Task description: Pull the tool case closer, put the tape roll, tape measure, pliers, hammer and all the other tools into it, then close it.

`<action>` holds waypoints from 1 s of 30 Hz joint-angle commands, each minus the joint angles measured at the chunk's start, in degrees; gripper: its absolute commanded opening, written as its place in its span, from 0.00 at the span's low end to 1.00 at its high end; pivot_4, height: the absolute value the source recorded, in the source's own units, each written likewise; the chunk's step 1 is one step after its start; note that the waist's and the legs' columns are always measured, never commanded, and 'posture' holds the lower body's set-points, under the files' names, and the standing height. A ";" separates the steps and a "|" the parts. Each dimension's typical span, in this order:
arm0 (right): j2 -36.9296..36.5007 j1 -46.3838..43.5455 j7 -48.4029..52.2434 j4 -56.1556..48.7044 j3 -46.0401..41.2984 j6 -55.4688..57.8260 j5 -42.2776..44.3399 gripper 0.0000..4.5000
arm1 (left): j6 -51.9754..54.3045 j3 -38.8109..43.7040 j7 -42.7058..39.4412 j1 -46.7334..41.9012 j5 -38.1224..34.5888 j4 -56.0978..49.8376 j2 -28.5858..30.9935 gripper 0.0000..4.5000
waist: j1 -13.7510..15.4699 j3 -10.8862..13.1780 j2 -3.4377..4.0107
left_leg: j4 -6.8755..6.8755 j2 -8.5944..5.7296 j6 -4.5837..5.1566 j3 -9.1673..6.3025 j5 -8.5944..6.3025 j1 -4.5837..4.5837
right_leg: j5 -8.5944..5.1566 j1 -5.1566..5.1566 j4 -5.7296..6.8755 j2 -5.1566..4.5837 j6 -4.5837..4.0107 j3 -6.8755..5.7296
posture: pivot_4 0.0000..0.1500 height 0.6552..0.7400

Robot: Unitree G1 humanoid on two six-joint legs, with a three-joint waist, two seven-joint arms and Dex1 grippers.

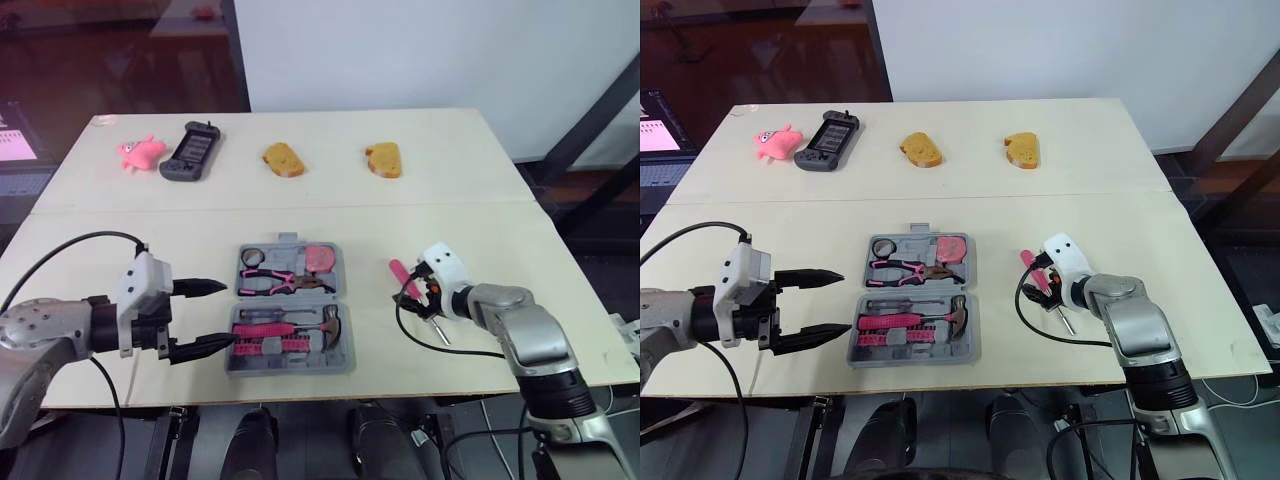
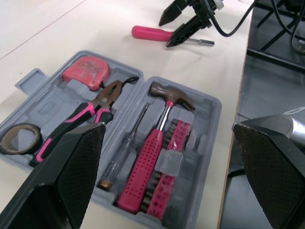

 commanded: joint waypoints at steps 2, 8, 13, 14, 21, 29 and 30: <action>0.66 -0.68 -1.83 1.11 -0.96 0.05 1.37 0.80 | -0.77 1.54 -0.34 0.03 -0.06 -0.63 0.91 1.00 | 0.04 0.00 0.00 | 0.00 0.00 0.00 0.00 0.00 0.00 | 0.00 0.00 0.00 0.00 0.00 0.00 | 1.00 1.00; 0.17 -0.77 -3.24 1.91 -1.09 3.56 2.46 0.12 | -0.77 1.87 -0.22 0.29 -0.02 -0.62 0.90 1.00 | 0.03 -0.01 -0.01 | 0.00 0.00 0.00 -0.01 0.00 0.00 | -0.01 0.01 0.00 0.01 -0.01 -0.01 | 1.00 1.00; -1.37 -3.22 -2.98 -0.06 0.03 7.59 3.57 0.09 | -1.08 2.00 -0.47 0.47 0.17 -0.13 0.88 1.00 | 0.03 0.00 0.00 | 0.01 0.00 0.00 0.00 0.00 0.00 | -0.01 0.01 0.00 0.01 -0.01 0.00 | 1.00 1.00; -1.69 -3.82 -2.92 -0.37 0.50 8.48 3.68 0.09 | -1.16 1.99 -0.55 0.48 0.24 0.02 0.89 1.00 | 0.03 0.00 0.00 | 0.01 0.00 0.00 0.00 0.00 0.00 | 0.00 0.01 0.00 0.01 -0.01 0.00 | 1.00 1.00; -13.80 -20.16 8.16 -14.09 21.97 16.92 4.88 0.09 | -1.87 5.78 -3.53 4.01 1.16 2.55 2.68 1.00 | -0.73 0.06 0.09 | -0.07 0.01 0.00 0.02 0.00 0.00 | -0.09 -0.13 0.03 0.01 -0.18 0.02 | 1.00 1.00; -10.61 -41.55 21.09 -14.59 41.12 19.31 9.90 0.09 | -4.64 10.07 -7.34 9.84 3.43 6.52 4.11 1.00 | -1.32 0.05 0.06 | -0.11 0.03 0.01 0.04 0.00 -0.04 | -0.10 -0.17 0.00 -0.04 -0.19 -0.01 | 1.00 1.00; -9.08 -43.26 21.75 -13.52 42.94 18.86 9.89 0.09 | -5.00 10.44 -7.74 10.52 3.84 6.92 4.20 1.00 | -1.46 0.05 0.05 | -0.08 0.03 0.01 0.04 0.00 -0.04 | -0.10 -0.18 0.01 -0.03 -0.20 -0.01 | 1.00 1.00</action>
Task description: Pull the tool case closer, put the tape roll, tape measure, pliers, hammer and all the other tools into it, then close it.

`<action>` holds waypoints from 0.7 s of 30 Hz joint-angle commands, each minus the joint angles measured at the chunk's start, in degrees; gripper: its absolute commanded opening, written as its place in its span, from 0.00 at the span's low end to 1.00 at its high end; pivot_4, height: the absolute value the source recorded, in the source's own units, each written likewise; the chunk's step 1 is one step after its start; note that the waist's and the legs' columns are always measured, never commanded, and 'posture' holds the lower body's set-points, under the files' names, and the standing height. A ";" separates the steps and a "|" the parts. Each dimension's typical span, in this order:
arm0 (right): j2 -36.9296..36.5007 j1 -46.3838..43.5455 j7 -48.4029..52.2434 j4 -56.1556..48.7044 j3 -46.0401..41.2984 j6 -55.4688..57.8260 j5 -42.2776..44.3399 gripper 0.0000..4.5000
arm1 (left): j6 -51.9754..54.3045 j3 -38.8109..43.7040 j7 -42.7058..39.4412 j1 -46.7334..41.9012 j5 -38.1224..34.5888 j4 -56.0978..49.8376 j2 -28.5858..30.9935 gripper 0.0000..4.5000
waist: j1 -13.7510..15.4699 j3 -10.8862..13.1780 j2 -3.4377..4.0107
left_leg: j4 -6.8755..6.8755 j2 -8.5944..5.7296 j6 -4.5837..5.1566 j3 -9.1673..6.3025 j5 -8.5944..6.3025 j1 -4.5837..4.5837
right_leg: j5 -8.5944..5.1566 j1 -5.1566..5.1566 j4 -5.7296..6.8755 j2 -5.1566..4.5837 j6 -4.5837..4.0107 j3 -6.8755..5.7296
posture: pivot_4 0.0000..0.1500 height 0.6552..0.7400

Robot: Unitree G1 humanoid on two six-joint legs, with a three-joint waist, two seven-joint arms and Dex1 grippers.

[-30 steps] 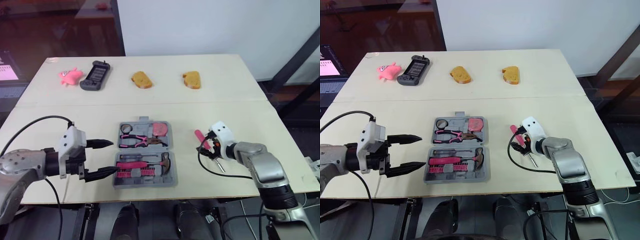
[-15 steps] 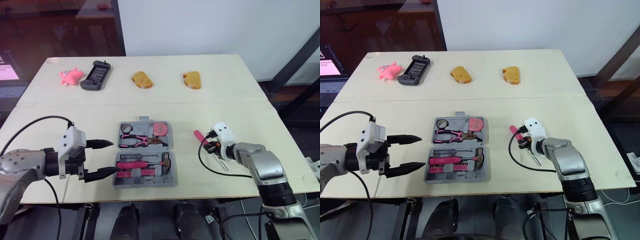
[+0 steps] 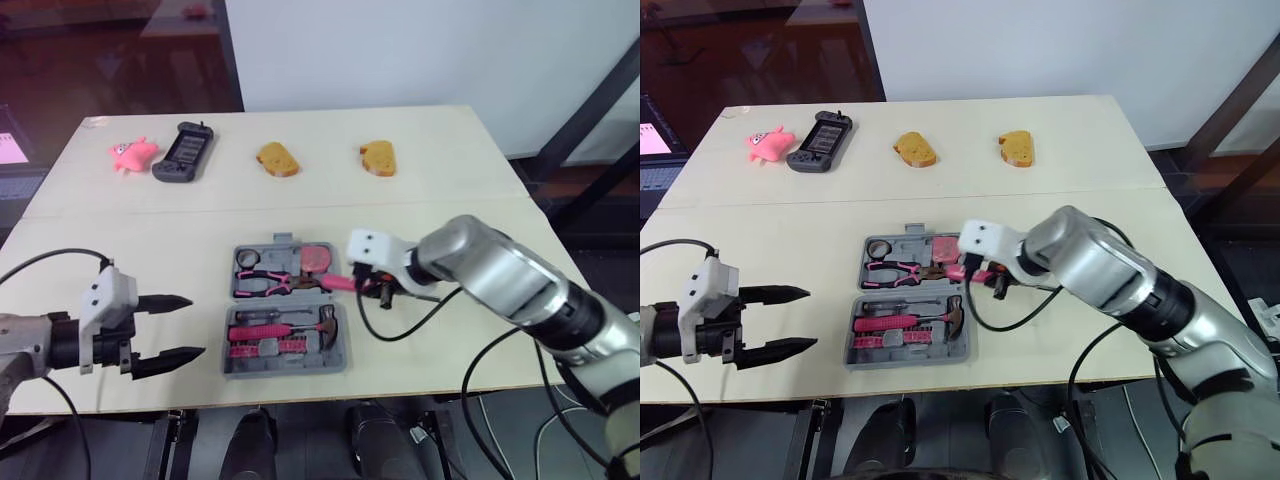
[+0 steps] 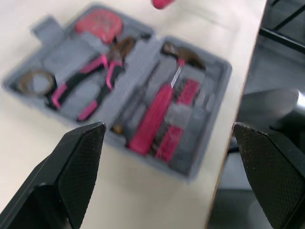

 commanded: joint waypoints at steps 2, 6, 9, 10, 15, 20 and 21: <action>5.75 -7.76 4.20 2.68 6.70 -1.61 1.25 0.09 | -2.29 3.91 -2.06 2.92 1.45 0.56 1.07 1.00 | -0.11 0.00 0.00 | -0.02 0.01 0.00 -0.01 0.00 -0.01 | 0.02 -0.05 0.03 0.01 -0.03 -0.01 | 1.00 1.00; 10.93 -9.61 5.11 5.76 9.22 -1.73 2.05 0.09 | -2.30 6.29 -3.20 7.48 2.22 -0.17 0.92 1.00 | -0.04 -0.01 -0.03 | -0.07 0.01 0.00 0.00 0.00 -0.06 | 0.02 -0.10 0.02 0.00 0.00 -0.04 | 1.00 1.00; 15.57 -9.58 3.39 9.15 10.01 -0.98 1.92 0.09 | -1.51 8.81 -3.81 11.50 1.80 -1.75 0.22 1.00 | -0.08 -0.02 -0.04 | -0.06 0.01 0.00 -0.01 0.00 -0.07 | 0.03 -0.12 0.04 0.00 0.00 -0.05 | 1.00 1.00; 17.43 -9.41 2.68 9.93 9.78 -0.14 2.18 0.09 | -1.17 9.73 -3.90 12.67 1.44 -2.40 -0.05 1.00 | -0.09 0.00 -0.02 | -0.06 0.02 0.00 -0.01 0.00 -0.07 | 0.03 -0.12 0.05 0.00 -0.01 -0.05 | 1.00 1.00; 25.16 -7.70 -0.81 12.19 9.28 3.36 3.64 0.09 | -0.51 13.03 -3.94 16.20 1.03 -5.06 -1.02 1.00 | -0.06 -0.02 -0.04 | -0.08 0.03 0.00 -0.01 0.00 -0.07 | 0.03 -0.15 0.08 0.01 -0.03 -0.06 | 1.00 1.00; 30.65 -5.45 -4.46 13.42 8.34 6.54 5.16 0.09 | 0.80 15.95 -4.73 18.80 0.42 -6.71 -1.17 1.00 | -0.05 -0.04 -0.07 | -0.05 0.02 -0.01 -0.02 0.00 -0.07 | 0.03 -0.12 0.07 0.00 -0.03 -0.06 | 1.00 1.00; 31.67 -4.97 -5.30 13.48 8.05 7.29 5.53 0.09 | 0.98 16.46 -4.99 19.33 0.43 -6.95 -1.13 1.00 | -0.09 -0.03 -0.06 | -0.05 0.02 0.00 -0.02 0.00 -0.07 | 0.03 -0.12 0.07 0.01 -0.04 -0.06 | 1.00 1.00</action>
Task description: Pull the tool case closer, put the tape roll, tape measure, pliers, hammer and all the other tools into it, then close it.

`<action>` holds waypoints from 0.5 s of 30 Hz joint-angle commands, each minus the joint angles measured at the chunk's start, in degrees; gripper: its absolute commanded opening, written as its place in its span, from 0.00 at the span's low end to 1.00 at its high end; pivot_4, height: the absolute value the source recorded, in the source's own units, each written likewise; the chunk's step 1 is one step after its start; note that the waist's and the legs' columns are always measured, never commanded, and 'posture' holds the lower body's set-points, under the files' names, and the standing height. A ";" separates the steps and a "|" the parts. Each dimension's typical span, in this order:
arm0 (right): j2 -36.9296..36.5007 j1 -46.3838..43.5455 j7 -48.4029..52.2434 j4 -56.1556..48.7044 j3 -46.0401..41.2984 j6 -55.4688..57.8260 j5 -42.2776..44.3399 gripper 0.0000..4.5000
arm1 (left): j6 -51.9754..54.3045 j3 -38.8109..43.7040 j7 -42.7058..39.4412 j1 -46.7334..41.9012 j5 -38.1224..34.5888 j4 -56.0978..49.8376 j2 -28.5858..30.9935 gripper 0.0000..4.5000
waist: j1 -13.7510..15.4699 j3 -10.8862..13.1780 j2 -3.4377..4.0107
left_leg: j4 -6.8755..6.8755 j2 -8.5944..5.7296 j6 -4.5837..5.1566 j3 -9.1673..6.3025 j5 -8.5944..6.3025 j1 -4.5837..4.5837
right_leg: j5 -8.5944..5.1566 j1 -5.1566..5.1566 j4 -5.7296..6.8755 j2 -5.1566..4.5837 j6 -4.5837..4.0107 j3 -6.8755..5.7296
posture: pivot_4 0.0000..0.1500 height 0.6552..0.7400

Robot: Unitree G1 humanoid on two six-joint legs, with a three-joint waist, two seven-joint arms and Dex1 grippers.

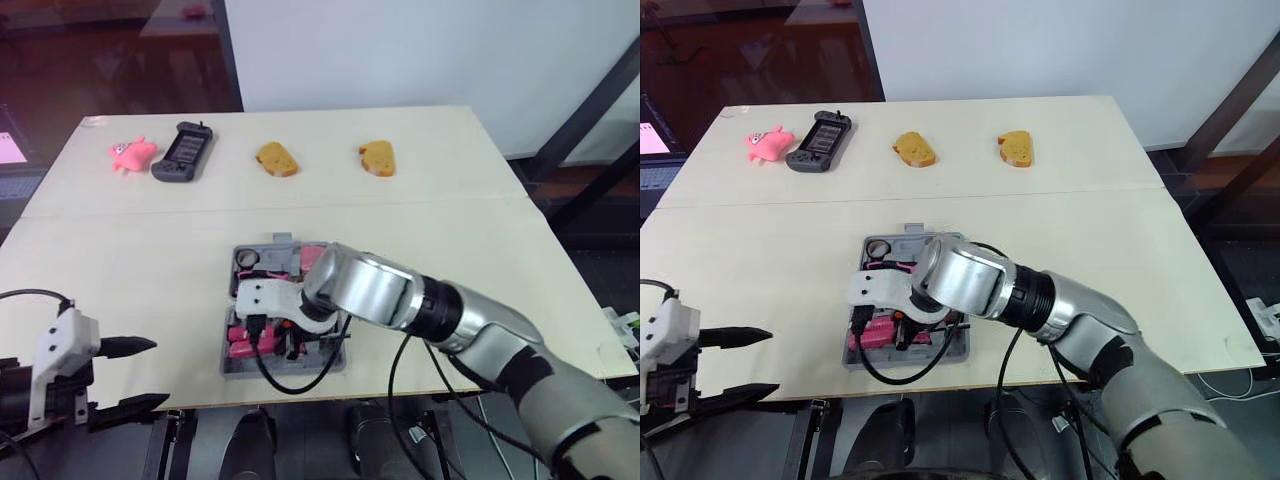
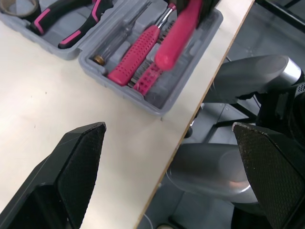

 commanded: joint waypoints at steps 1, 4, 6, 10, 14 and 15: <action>3.31 0.87 -2.72 -0.22 -2.23 2.20 1.64 0.09 | 0.75 3.51 -1.05 1.37 -0.83 -1.67 -0.18 1.00 | -0.05 0.00 0.00 | 0.00 0.00 0.00 0.00 0.00 0.00 | 0.00 -0.01 0.00 0.00 0.00 0.00 | 1.00 1.00; 5.83 2.63 -5.34 1.51 -2.19 2.50 1.70 0.09 | 1.34 4.61 -1.94 1.89 -0.83 -1.72 0.48 1.00 | -0.10 0.00 0.00 | -0.03 0.00 0.00 0.00 0.00 0.00 | 0.00 -0.03 0.00 0.01 -0.01 0.00 | 1.00 1.00; 6.21 2.81 -6.35 2.60 -1.95 2.06 1.61 0.09 | 1.64 4.71 -2.24 1.68 -0.69 -1.70 0.80 1.00 | -0.09 0.00 0.01 | -0.04 0.00 -0.01 0.00 0.00 0.00 | 0.00 -0.03 0.00 0.01 0.00 0.00 | 1.00 1.00; 6.75 2.86 -7.86 4.69 -2.43 1.69 1.95 0.09 | 3.72 4.65 -1.94 -0.39 -1.65 -2.72 2.28 1.00 | -0.04 -0.01 -0.02 | -0.02 0.00 -0.01 0.00 0.00 0.00 | -0.01 -0.02 -0.01 0.00 -0.01 0.00 | 1.00 1.00; 6.85 3.31 -8.67 5.69 -0.68 0.85 2.12 0.09 | 5.20 4.31 -1.81 -2.33 -1.89 -3.08 3.22 1.00 | -0.10 -0.01 -0.02 | -0.04 0.00 -0.01 -0.01 0.00 0.00 | -0.01 -0.03 -0.01 0.00 -0.01 -0.01 | 1.00 1.00; 6.86 3.38 -8.80 5.85 -0.46 0.70 2.17 0.09 | 5.41 4.24 -1.83 -2.53 -1.86 -3.15 3.25 1.00 | -0.17 -0.01 -0.02 | -0.05 0.00 -0.01 -0.01 0.00 0.00 | -0.01 -0.03 -0.01 0.01 -0.01 -0.01 | 1.00 1.00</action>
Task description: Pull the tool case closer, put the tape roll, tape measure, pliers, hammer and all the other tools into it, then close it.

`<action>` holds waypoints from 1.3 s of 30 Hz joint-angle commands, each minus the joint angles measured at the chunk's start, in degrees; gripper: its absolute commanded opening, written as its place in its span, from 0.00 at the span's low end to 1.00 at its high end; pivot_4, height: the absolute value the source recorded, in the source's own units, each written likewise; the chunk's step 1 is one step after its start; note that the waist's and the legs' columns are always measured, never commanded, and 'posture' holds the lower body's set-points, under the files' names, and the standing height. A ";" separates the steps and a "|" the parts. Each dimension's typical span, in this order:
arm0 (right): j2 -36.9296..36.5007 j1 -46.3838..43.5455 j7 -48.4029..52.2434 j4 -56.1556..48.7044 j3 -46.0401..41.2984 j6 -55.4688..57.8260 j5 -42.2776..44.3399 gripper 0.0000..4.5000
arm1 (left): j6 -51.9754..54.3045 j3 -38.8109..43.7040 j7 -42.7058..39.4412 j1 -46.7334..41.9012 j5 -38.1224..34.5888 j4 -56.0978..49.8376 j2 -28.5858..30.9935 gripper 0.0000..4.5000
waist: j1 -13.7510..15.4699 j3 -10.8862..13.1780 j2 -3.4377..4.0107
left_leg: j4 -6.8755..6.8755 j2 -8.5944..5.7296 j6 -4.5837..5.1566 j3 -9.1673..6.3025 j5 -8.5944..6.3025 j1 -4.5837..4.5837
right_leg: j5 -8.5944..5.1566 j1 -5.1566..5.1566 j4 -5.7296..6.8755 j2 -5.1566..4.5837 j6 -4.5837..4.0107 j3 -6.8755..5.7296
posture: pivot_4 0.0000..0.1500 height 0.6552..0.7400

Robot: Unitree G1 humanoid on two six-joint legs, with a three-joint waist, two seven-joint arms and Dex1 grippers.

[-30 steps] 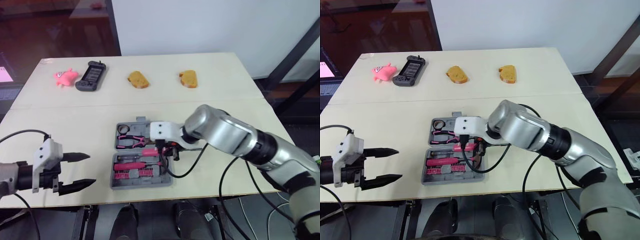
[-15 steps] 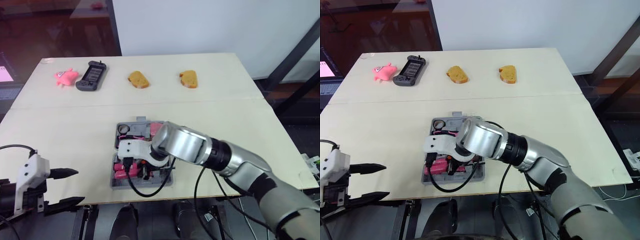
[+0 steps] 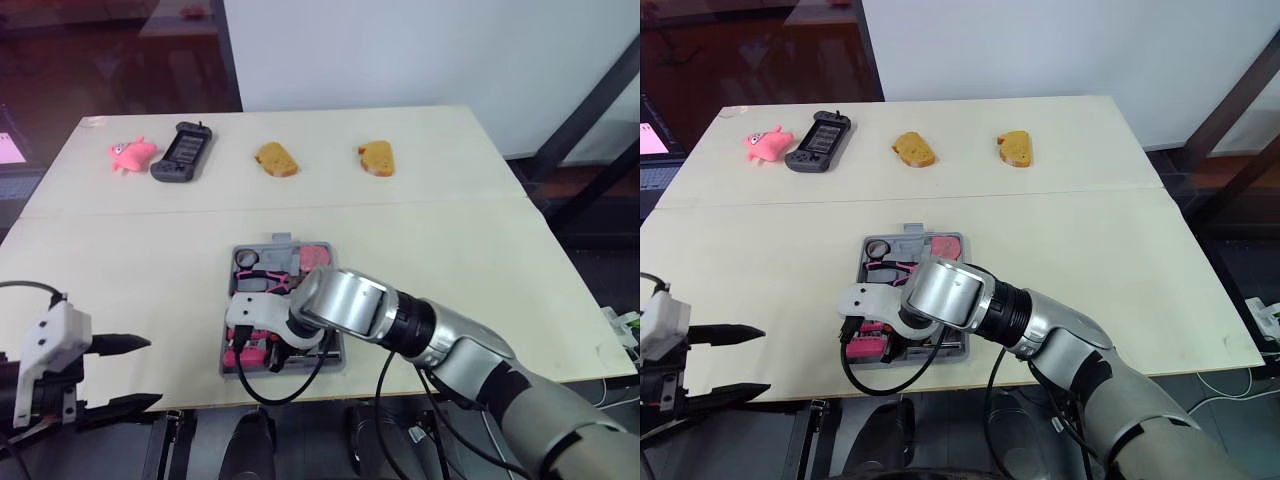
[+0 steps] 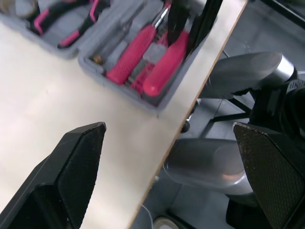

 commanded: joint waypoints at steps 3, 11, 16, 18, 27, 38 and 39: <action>0.96 0.12 -0.70 0.40 1.25 -1.82 0.33 0.09 | 0.99 1.04 0.05 -0.83 -0.42 -1.05 0.52 1.00 | -0.18 0.00 0.00 | -0.10 0.00 0.00 0.01 0.00 0.00 | 0.01 -0.07 0.01 0.01 0.02 0.00 | 1.00 1.00; 2.14 1.10 -1.47 1.47 3.47 -2.62 0.35 0.09 | 0.69 0.70 -0.40 0.12 1.23 -1.14 0.42 1.00 | -0.13 0.00 0.00 | -0.13 0.01 0.00 0.00 0.00 0.00 | 0.01 -0.08 0.00 0.02 0.01 0.00 | 1.00 1.00; 2.08 1.30 -1.87 2.64 4.49 -3.79 -0.42 0.09 | 0.56 0.65 -0.32 0.27 1.69 -1.13 0.35 1.00 | -0.17 -0.01 -0.02 | -0.13 0.01 0.00 0.00 0.00 0.01 | 0.00 -0.08 0.00 0.02 0.01 0.00 | 1.00 1.00; 1.98 1.35 -1.92 2.66 4.58 -3.96 -0.50 0.09 | 0.45 0.67 -0.43 0.40 1.83 -1.11 0.28 1.00 | -0.24 -0.01 -0.02 | -0.15 0.01 0.00 0.00 0.00 0.02 | 0.00 -0.08 0.00 0.02 0.00 0.00 | 1.00 1.00; 1.76 -0.95 -1.83 0.86 0.98 -3.70 0.35 0.74 | 0.14 0.19 -0.66 -0.23 1.90 -0.52 0.64 1.00 | -0.25 -0.01 -0.01 | -0.17 0.01 0.00 0.00 0.00 0.03 | 0.01 -0.08 0.00 0.02 -0.01 0.00 | 1.00 1.00; -4.65 0.98 0.66 -11.23 -15.94 -8.59 6.02 0.83 | -0.50 -3.71 -0.43 -4.79 2.30 1.80 1.48 1.00 | 0.03 -0.03 -0.06 | -0.22 0.01 -0.01 0.01 0.00 -0.01 | 0.04 -0.09 -0.09 0.00 -0.03 -0.01 | 1.00 1.00; -6.41 4.59 -1.70 -12.73 -15.55 -18.45 1.74 0.83 | -0.58 -4.18 -0.47 -5.39 2.32 2.12 1.65 1.00 | 0.00 -0.04 -0.08 | -0.23 0.01 -0.01 0.01 0.00 -0.01 | 0.04 -0.11 -0.09 0.00 -0.03 0.00 | 1.00 1.00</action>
